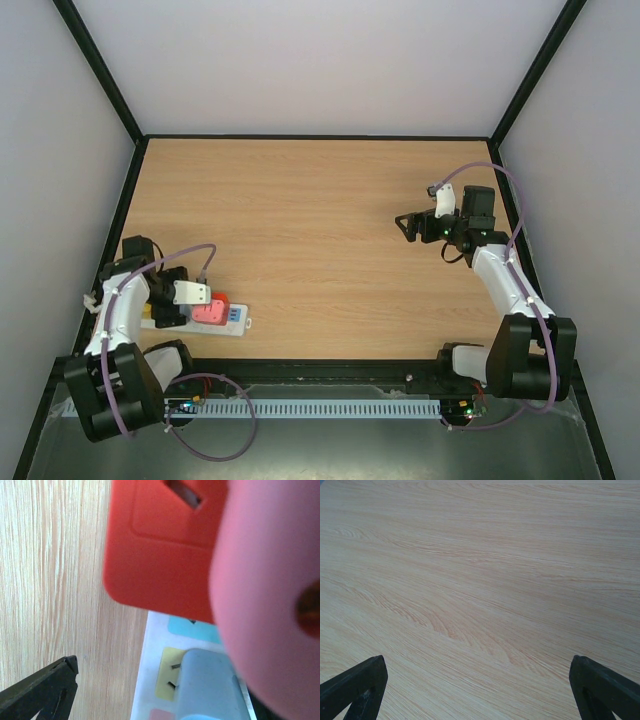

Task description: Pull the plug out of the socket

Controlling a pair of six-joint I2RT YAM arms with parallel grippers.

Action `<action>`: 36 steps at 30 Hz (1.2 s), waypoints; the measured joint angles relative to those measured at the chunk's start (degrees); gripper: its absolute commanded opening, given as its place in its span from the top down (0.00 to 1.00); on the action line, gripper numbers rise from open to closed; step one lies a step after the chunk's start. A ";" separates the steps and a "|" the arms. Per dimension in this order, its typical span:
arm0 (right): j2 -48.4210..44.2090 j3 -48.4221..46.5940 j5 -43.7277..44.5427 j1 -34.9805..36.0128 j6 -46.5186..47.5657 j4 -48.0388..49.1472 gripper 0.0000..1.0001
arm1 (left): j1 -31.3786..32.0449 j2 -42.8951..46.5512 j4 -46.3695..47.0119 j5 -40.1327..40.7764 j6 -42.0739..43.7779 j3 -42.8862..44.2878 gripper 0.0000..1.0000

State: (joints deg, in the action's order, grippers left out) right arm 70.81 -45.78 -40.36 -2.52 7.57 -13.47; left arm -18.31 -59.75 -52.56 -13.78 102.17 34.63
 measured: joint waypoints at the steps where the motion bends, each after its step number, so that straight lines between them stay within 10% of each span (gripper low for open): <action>1: 0.00 0.00 0.00 0.00 0.00 0.00 0.02 | 0.00 -0.33 0.28 -0.35 -0.15 0.00 0.10; 22: 0.00 0.00 0.02 0.00 0.17 0.00 0.02 | -10.40 -4.37 -8.02 -2.78 6.60 7.82 0.20; 36: 0.00 0.00 0.02 0.00 0.17 0.00 0.02 | -10.88 -2.84 -7.74 -2.80 10.38 3.89 0.51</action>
State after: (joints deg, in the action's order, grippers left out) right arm 70.81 -45.78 -40.34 -2.52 7.75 -13.47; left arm -29.19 -62.59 -60.29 -16.58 112.55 38.52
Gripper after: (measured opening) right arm 0.980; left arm 0.546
